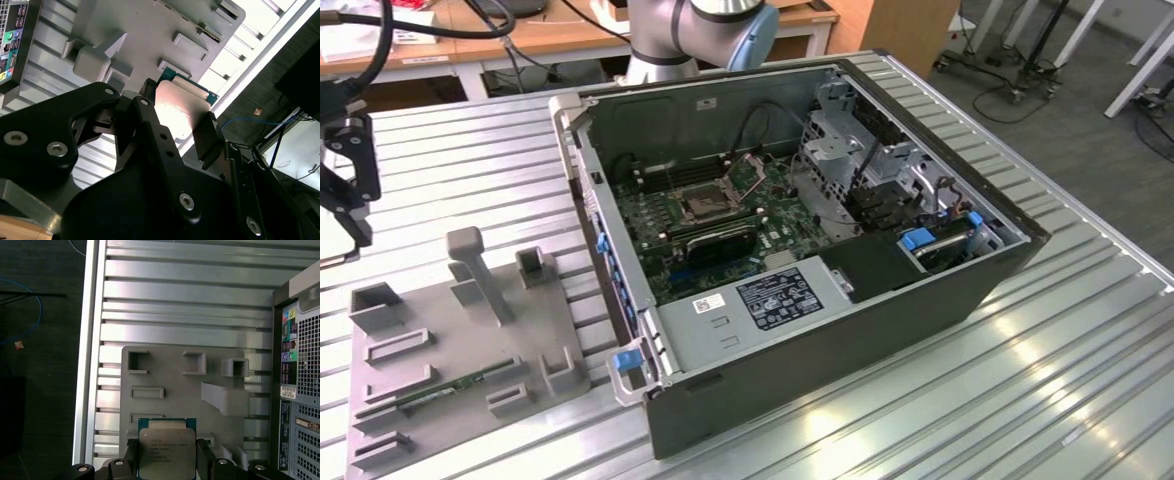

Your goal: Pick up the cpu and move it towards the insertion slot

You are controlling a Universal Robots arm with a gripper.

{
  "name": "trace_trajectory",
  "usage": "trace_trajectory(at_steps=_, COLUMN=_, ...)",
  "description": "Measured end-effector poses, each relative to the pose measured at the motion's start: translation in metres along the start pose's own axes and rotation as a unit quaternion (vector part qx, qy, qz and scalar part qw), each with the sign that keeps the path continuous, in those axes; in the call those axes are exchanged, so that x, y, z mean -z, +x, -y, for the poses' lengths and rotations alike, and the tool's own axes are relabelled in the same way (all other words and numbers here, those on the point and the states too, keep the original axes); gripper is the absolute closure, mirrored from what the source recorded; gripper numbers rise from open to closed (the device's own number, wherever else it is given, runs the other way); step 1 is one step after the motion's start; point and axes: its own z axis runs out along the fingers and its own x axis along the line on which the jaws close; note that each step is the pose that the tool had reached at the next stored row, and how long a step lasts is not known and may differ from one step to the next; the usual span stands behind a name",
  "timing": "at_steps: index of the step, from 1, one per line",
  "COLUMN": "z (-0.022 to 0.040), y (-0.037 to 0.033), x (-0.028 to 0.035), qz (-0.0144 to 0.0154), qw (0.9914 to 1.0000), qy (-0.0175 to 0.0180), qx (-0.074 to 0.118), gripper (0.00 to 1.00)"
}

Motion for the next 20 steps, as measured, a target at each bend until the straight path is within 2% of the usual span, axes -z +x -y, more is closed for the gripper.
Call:
trace_trajectory(at_steps=7, z=0.0003, y=-0.0067, x=-0.0001, qz=0.0001, qw=1.00000, qy=0.0000, qx=0.000, gripper=0.45)
trace_trajectory(at_steps=20, z=0.0010, y=-0.0272, x=-0.0001, qz=0.0001, qw=1.00000, qy=-0.0001, qx=0.000, gripper=0.45)
